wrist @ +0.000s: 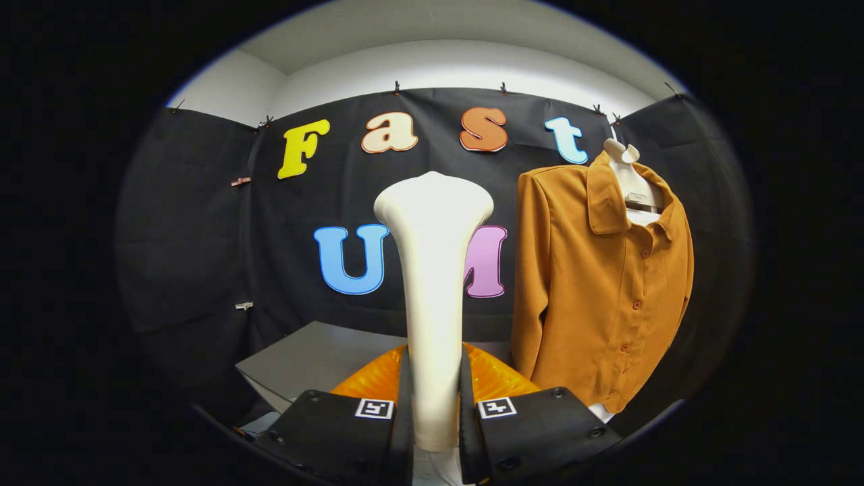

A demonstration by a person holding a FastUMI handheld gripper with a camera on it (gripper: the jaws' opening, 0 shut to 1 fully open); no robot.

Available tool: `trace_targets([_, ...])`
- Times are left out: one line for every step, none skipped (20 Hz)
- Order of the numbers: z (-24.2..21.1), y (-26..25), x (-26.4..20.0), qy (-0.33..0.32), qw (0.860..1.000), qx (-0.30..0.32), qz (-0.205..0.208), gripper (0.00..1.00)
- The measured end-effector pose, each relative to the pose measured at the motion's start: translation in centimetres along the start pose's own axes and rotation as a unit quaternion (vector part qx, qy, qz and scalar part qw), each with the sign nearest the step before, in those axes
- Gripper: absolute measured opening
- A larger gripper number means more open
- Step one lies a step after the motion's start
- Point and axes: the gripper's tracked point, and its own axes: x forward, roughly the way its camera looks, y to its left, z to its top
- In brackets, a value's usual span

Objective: Iron the clothes twice with a garment steamer, once on the left side and once on the right side.

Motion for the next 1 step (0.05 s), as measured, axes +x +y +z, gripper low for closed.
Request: trace_targets([-0.07, -0.05, 0.05, 0.000, 1.000, 0.001, -0.001, 0.31])
